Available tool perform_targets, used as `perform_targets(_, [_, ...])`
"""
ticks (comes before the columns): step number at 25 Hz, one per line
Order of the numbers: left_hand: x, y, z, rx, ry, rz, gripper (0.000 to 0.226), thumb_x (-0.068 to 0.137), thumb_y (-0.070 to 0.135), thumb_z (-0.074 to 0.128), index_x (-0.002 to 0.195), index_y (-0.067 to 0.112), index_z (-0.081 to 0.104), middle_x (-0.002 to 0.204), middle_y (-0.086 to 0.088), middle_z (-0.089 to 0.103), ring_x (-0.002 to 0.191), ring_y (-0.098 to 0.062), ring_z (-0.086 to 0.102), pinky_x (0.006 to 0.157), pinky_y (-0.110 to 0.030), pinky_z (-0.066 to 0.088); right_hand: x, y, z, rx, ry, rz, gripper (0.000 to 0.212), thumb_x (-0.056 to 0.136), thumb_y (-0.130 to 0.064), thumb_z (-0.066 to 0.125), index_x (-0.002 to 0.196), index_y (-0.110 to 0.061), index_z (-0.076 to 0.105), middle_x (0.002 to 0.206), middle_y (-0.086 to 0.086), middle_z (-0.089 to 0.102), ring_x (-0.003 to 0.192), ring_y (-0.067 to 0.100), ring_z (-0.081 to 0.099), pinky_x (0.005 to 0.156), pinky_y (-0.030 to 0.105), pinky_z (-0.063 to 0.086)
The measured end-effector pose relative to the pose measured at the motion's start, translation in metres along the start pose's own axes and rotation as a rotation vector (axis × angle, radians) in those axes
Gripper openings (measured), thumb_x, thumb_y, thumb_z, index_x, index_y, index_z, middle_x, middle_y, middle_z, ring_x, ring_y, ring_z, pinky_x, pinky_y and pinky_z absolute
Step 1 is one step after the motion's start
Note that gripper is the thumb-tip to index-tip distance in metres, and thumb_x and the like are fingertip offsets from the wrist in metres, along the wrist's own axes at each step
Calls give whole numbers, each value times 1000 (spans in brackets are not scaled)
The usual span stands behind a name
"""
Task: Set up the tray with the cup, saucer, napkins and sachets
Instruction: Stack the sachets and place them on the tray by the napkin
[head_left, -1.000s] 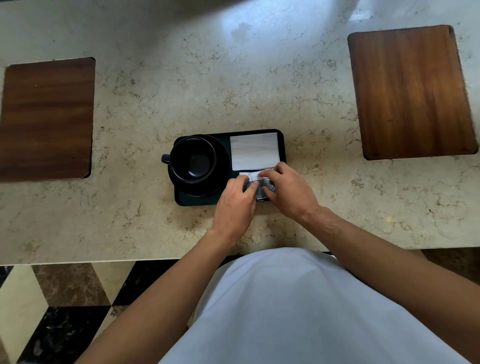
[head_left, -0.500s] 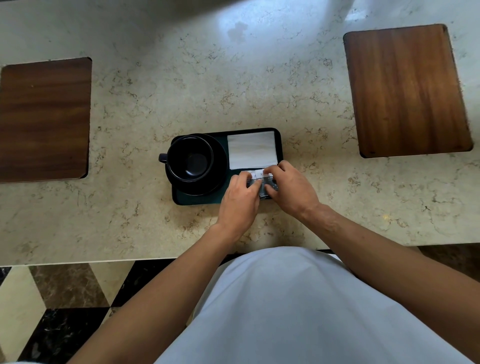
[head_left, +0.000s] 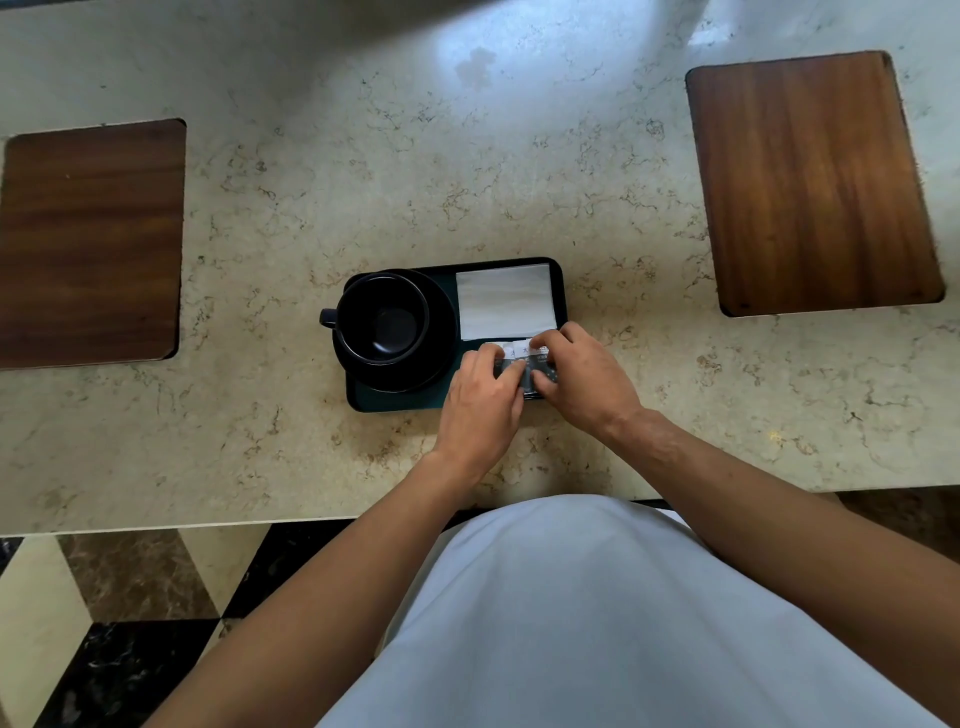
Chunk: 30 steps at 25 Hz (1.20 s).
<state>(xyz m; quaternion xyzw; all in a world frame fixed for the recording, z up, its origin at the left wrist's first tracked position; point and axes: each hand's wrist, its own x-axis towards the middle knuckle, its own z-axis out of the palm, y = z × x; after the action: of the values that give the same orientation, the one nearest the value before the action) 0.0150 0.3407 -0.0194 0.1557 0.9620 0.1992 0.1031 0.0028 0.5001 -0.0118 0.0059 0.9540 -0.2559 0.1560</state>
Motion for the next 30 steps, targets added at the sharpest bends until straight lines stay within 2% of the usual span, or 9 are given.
perform_targets(6, [-7, -4, -6, -10, 48, 21, 31, 94, 18, 65, 121, 3, 67, 120, -15, 59, 109, -28, 56, 88, -45, 55, -5, -2, -3, 10, 40, 5, 40, 95, -26, 65, 133, -14, 58, 121, 7, 60, 104, 22, 61, 85, 35, 54])
perform_targets(10, [-15, -9, -8, -12, 67, 34, 33, 95, 19, 62, 125, 4, 65, 122, -15, 60, 111, -28, 57, 90, -44, 55, -9, -6, -4, -71, 91, -17, 49, 96, -32, 64, 139, -13, 54, 128, 10, 56, 118, 25, 52, 99, 38, 49])
perform_targets(12, [-20, -12, -11, -3, 54, 53, 36, 95, 19, 61, 129, 5, 63, 127, -14, 60, 116, -28, 57, 94, -44, 54, -14, -11, -3, -125, 62, -35, 60, 97, -38, 63, 149, -13, 46, 146, 14, 48, 137, 28, 42, 114, 42, 40])
perform_targets(15, [-28, -18, -11, 22, 17, 83, 44, 96, 20, 61, 136, 5, 58, 138, -16, 57, 129, -29, 52, 108, -46, 47, -23, -17, 0, -251, -31, -35, 75, 100, -52, 54, 160, -17, 27, 169, 14, 19, 157, 33, 10, 127, 52, 15])
perform_targets(17, [-31, -23, -11, 50, -13, 91, 49, 96, 23, 60, 142, 6, 54, 144, -17, 53, 136, -30, 48, 115, -46, 41, -29, -19, 2, -312, -70, -13, 79, 100, -60, 47, 163, -20, 18, 172, 12, 7, 158, 34, 0, 127, 55, 8])
perform_targets(20, [-36, -29, -13, 105, -33, 73, 54, 97, 26, 58, 147, 7, 48, 151, -18, 47, 141, -32, 42, 118, -46, 36, -33, -23, 2, -353, -109, 5, 83, 100, -64, 41, 164, -22, 11, 172, 12, 0, 158, 35, -5, 126, 58, 6])
perform_targets(30, [-67, -27, -17, 161, -3, -67, 60, 97, 34, 58, 150, 11, 43, 152, -14, 45, 139, -31, 43, 113, -46, 40, -71, -25, 2, -340, -161, 1, 86, 99, -65, 43, 164, -24, 4, 172, 12, -6, 158, 36, -8, 126, 57, 3])
